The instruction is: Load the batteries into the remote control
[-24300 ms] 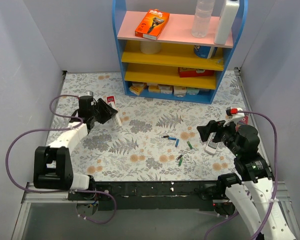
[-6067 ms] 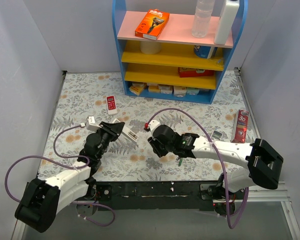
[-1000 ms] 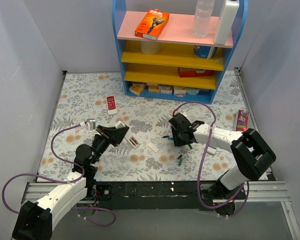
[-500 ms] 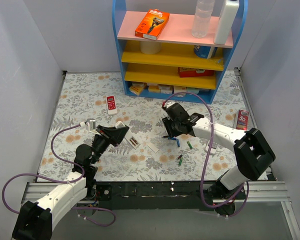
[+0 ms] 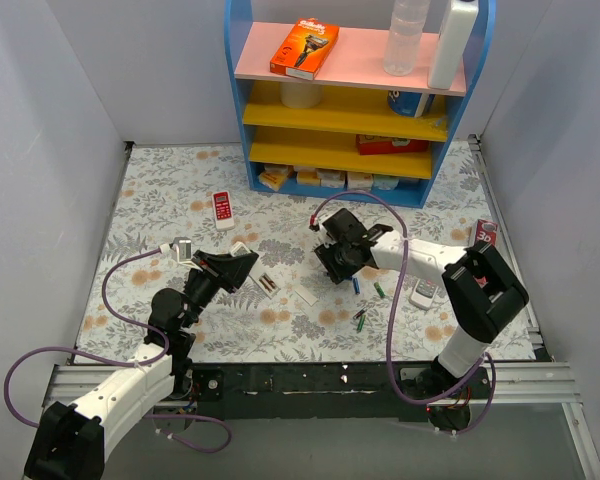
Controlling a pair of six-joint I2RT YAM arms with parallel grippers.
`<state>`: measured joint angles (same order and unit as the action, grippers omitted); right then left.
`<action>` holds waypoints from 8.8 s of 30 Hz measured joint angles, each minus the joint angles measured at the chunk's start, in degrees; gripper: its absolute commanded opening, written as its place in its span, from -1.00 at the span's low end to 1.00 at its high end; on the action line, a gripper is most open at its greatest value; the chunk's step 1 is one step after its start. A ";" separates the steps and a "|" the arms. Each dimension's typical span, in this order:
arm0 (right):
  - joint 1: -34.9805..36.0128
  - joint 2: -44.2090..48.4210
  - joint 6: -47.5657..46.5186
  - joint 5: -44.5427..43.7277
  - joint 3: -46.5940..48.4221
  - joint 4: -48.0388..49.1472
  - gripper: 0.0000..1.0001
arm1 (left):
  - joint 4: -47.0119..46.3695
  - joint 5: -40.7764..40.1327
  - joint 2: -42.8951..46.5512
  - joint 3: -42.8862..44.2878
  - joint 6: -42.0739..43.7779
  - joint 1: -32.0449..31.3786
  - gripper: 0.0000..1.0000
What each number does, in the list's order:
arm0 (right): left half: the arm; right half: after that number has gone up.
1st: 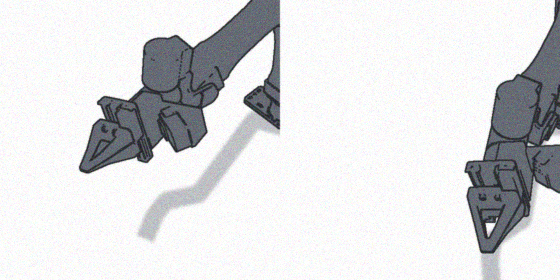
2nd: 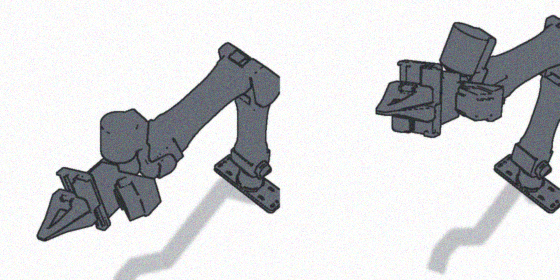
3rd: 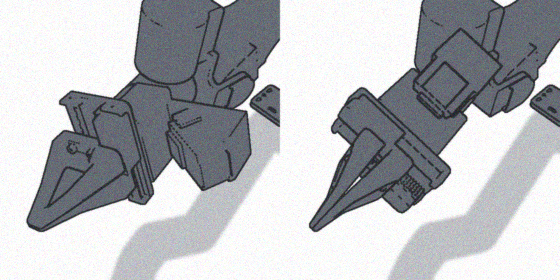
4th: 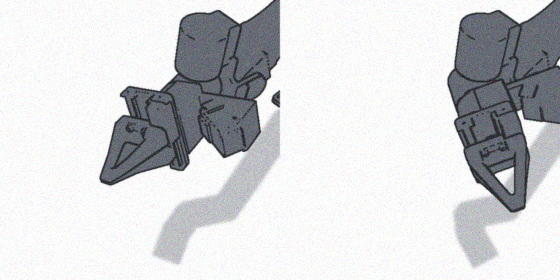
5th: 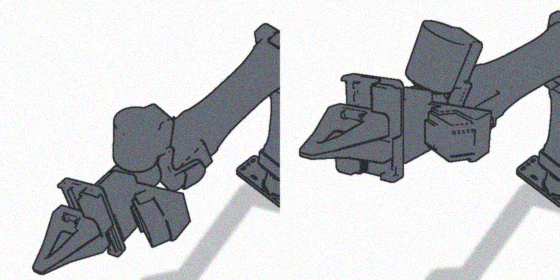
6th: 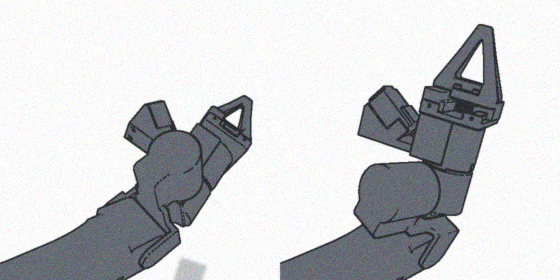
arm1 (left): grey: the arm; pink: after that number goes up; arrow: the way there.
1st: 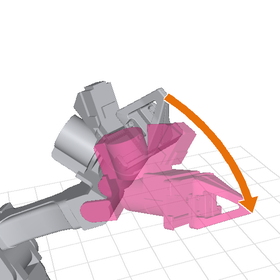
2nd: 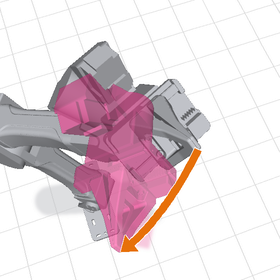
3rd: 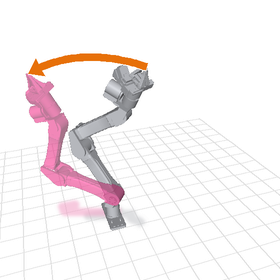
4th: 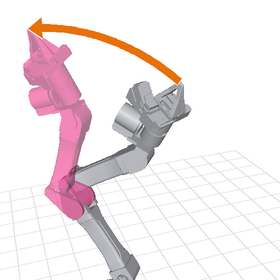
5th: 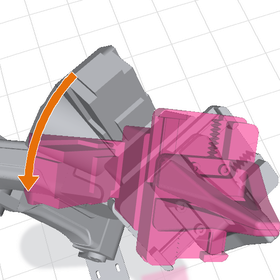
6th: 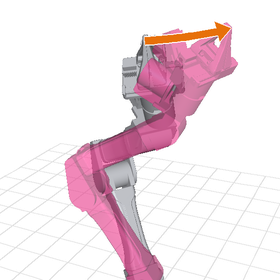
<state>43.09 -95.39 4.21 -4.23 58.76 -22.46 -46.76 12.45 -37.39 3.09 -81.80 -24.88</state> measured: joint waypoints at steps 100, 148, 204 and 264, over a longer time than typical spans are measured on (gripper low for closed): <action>1.95 5.42 19.45 -14.78 0.26 -0.79 0.01 | 1.27 -1.53 1.66 0.00 0.17 -0.48 -1.00; -3.65 -1.79 -14.56 0.28 -1.05 3.41 -0.97 | 1.40 -1.57 1.92 0.00 0.22 -0.48 -1.00; -21.62 10.27 28.87 -12.15 -16.92 10.27 -0.15 | 1.73 -1.57 2.34 0.00 0.17 -0.50 -1.00; -21.59 -2.80 -33.42 11.72 4.37 -6.58 0.06 | 1.73 -1.57 2.36 0.00 0.17 -0.74 -1.00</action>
<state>21.50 -98.19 -29.21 7.49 63.13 -29.04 -45.04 10.87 -35.03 3.09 -81.62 -25.63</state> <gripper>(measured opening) 0.527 0.229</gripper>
